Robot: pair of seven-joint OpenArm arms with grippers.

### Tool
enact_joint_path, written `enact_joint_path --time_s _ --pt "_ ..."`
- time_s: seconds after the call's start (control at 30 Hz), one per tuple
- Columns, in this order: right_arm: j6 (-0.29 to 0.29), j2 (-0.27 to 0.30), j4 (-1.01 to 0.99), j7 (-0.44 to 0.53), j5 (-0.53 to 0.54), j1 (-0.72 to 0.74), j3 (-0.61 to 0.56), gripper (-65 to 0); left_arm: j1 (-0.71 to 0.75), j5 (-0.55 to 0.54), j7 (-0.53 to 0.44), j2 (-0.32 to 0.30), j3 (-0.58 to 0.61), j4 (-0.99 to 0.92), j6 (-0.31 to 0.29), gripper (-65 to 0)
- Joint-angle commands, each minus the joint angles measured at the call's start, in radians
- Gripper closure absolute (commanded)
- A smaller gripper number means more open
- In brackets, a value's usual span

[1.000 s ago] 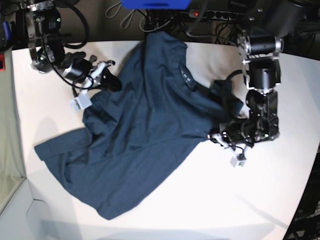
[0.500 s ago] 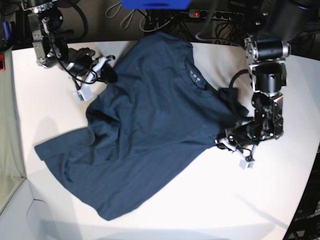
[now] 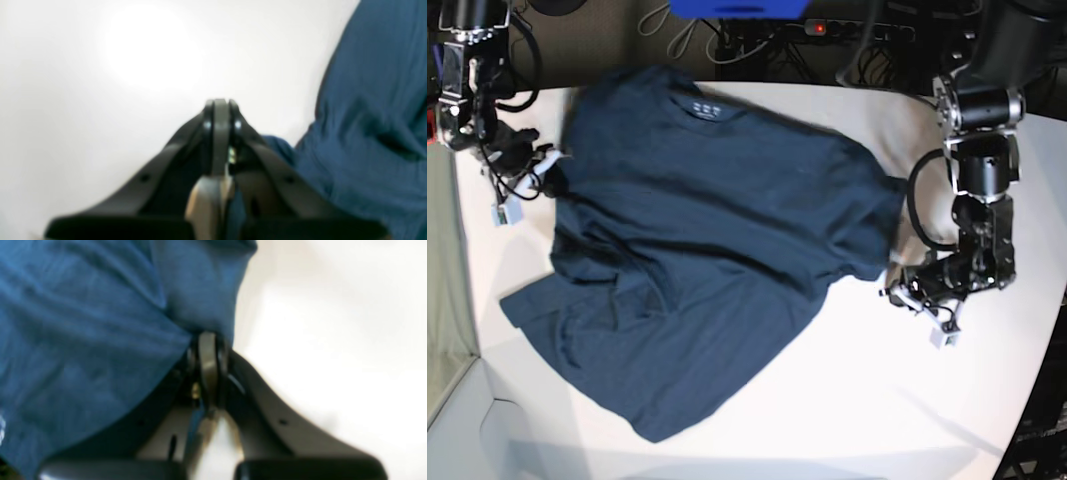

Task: Layout the t-shirt on the table in an organized manner, then fold the t-shirt properly
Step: 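Pull the shirt with the left gripper to spread it flat, then grasp the shirt with both grippers and drag it across the table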

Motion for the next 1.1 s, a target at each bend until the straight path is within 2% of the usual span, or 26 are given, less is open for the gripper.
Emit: enact_joint_path --time_s 0.0,0.07,0.17,0.27,0.37,0.43,0.6,0.73,0.9,1.0,1.07 --pt "-0.006 0.015 0.036 0.022 0.013 0.019 0.021 0.0 -0.036 -0.020 -0.013 -0.010 -0.005 0.051 -0.006 -0.2" --pt "-0.006 0.013 0.096 0.022 0.013 0.021 0.039 0.0 -0.026 -0.044 0.033 -0.009 -0.005 0.129 -0.006 -0.2" --pt "-0.006 0.002 0.199 0.022 0.013 0.015 0.068 0.0 0.004 -0.161 0.091 -0.009 -0.006 0.263 -0.006 -0.2" --pt "-0.006 -0.047 0.301 0.021 0.013 0.005 0.104 0.0 0.018 -0.270 0.094 -0.010 0.003 0.381 0.005 -0.2" --pt "-0.006 -0.096 0.395 -0.024 0.013 -0.021 0.125 0.0 -0.019 -0.277 0.084 0.031 0.063 0.382 0.008 -0.2" --pt "-0.006 -0.123 0.437 -0.061 0.013 -0.033 0.121 0.0 -0.054 -0.234 0.039 0.068 0.137 0.339 0.008 -0.2" --pt "-0.006 -0.202 0.506 -0.113 0.013 -0.094 0.119 0.0 -0.161 -0.024 -0.136 0.197 0.384 0.117 0.008 -0.2" --pt "-0.006 -0.209 0.515 -0.113 0.013 -0.134 0.119 0.0 -0.234 0.117 -0.251 0.289 0.440 -0.089 0.008 -0.2" --pt "-0.006 -0.206 0.515 -0.113 0.013 -0.166 0.119 0.0 -0.275 0.293 -0.388 0.318 0.436 -0.314 0.008 -0.2" --pt "-0.006 -0.208 0.515 -0.113 0.013 -0.179 0.119 0.0 -0.273 0.359 -0.432 0.311 0.436 -0.383 0.008 -0.2" --pt "-0.006 -0.211 0.518 -0.113 0.015 -0.182 0.118 0.0 -0.269 0.373 -0.432 0.280 0.434 -0.399 0.008 -0.2"
